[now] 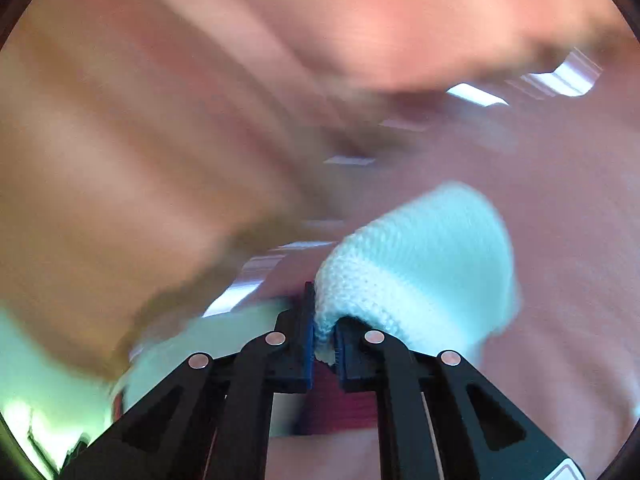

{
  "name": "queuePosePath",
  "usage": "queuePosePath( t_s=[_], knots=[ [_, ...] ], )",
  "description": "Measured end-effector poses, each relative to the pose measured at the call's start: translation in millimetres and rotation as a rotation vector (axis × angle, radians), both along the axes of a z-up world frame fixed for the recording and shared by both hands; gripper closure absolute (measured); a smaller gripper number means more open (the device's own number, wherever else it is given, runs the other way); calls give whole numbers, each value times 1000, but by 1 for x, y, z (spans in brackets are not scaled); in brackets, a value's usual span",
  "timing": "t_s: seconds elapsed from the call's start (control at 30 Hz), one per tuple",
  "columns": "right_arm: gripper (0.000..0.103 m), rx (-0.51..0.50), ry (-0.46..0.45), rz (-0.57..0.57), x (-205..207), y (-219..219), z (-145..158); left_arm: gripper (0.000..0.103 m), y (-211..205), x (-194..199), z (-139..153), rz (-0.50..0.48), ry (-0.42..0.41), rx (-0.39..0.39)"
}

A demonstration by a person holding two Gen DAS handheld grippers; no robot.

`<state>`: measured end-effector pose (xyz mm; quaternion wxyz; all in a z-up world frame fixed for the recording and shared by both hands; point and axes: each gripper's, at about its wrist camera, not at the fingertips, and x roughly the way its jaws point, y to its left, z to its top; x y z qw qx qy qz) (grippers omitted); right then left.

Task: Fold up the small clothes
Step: 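Grasp the striped sleeve cuff with the right gripper, then fold the held sleeve across the sweater body with the right gripper, then release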

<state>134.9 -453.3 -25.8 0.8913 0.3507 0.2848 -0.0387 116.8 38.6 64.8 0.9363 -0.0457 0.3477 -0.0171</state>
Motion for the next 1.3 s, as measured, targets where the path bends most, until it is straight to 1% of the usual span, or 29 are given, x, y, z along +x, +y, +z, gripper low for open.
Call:
queuePosePath(
  t_s=[0.03,0.07,0.13,0.17,0.2,0.27,0.33,0.37,0.4,0.43,0.47,0.5,0.53,0.57,0.63,0.7,0.73,0.77,0.83,0.87,0.93,1.0,1.03,1.07,1.1,1.13,1.17,1.23,1.3],
  knots=[
    [94,-5,-49,73,9,29,17,5,3,0,1,6,-1,-7],
    [94,-7,-93,165,23,69,34,5,8,1,3,16,0,-16],
    [94,-8,-131,294,45,129,47,5,17,2,6,28,-1,-39],
    [93,-13,-148,374,61,170,49,5,22,2,7,36,-6,-48],
    [89,-17,-152,434,72,201,48,5,26,2,8,38,-10,-53],
    [87,-32,-125,554,97,267,35,5,34,5,8,44,-13,-52],
    [85,-42,-90,639,107,314,24,5,41,11,6,35,4,-58],
    [85,-50,-95,651,105,322,24,5,46,15,4,39,16,-65],
    [85,-63,-111,656,100,325,28,5,50,18,3,38,20,-78],
    [79,-82,-127,654,92,323,33,5,52,21,3,29,23,-91],
    [72,-134,-137,635,79,314,39,5,53,26,3,15,30,-104],
    [59,-187,-133,609,66,307,45,5,53,31,3,7,35,-112],
    [54,-245,-119,576,56,297,47,5,51,35,1,-3,39,-119],
    [54,-307,-91,545,40,282,45,5,47,42,-3,-15,58,-129],
    [54,-393,4,493,14,250,28,5,38,56,-17,-43,118,-168],
    [53,-426,105,460,1,226,5,5,17,76,-38,-91,218,-206],
    [53,-426,148,444,-5,214,-9,5,9,81,-45,-109,236,-215],
    [53,-423,173,433,-8,210,-19,5,-5,90,-55,-110,259,-204],
    [52,-419,208,424,-13,207,-40,5,-22,101,-65,-110,257,-183],
    [52,-405,229,423,-8,204,-54,5,-32,108,-72,-116,259,-163],
    [52,-404,253,392,2,199,-69,6,-47,123,-85,-147,277,-132],
    [52,-389,249,377,14,197,-75,24,-55,138,-101,-165,305,-107],
    [52,-386,240,373,22,197,-76,44,-56,145,-110,-178,323,-121],
    [52,-387,233,374,30,201,-75,58,-54,150,-115,-178,340,-137],
    [56,-391,225,371,35,201,-77,72,-50,154,-118,-164,336,-141],
    [85,-387,215,369,37,202,-77,80,-44,155,-115,-150,314,-151],
    [89,-370,198,360,38,202,-76,86,-33,159,-109,-138,286,-198],
    [89,-335,150,330,29,201,-63,88,-10,161,-97,-70,239,-226],
    [89,-333,135,316,20,198,-56,88,9,158,-94,-2,195,-174]
  ],
)
